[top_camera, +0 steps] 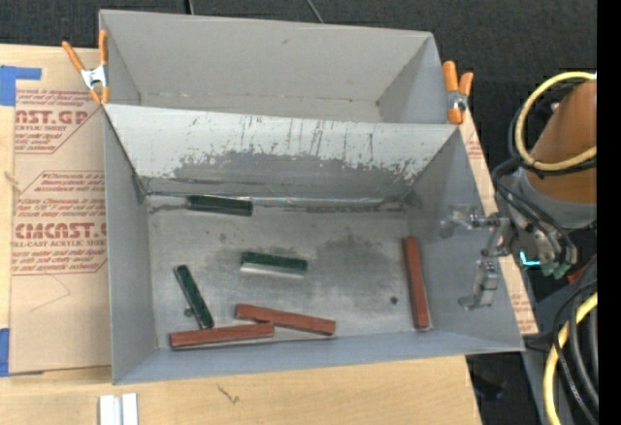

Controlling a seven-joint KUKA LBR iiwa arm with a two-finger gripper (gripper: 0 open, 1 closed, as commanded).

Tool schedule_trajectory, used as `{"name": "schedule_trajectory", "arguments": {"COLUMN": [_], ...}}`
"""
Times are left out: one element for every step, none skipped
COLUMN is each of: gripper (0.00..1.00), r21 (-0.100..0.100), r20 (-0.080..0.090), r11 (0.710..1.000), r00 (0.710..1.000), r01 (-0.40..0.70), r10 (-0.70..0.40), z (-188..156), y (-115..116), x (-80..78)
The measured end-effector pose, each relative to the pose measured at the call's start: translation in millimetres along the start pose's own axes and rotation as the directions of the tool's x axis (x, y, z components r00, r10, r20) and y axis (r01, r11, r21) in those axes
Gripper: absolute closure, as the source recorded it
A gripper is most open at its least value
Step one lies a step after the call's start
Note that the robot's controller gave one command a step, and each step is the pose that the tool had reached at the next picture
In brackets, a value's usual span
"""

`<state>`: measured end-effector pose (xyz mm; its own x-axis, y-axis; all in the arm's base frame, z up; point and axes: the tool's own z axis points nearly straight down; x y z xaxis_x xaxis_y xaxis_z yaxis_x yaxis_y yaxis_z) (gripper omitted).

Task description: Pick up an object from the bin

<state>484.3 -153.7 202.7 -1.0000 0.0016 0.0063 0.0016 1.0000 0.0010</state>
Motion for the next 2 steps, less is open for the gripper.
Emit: {"name": "schedule_trajectory", "arguments": {"gripper": [0.00, 0.00], "r21": [0.002, 0.004], "r20": [0.008, 0.011], "r11": [1.000, 0.995], "r00": [1.000, 0.995], "r01": [0.002, 0.096], "r10": [-0.002, -0.096], "z": [-3.8, 39.0], "y": [0.7, 38.2], "x": [-2.0, -1.4]}}
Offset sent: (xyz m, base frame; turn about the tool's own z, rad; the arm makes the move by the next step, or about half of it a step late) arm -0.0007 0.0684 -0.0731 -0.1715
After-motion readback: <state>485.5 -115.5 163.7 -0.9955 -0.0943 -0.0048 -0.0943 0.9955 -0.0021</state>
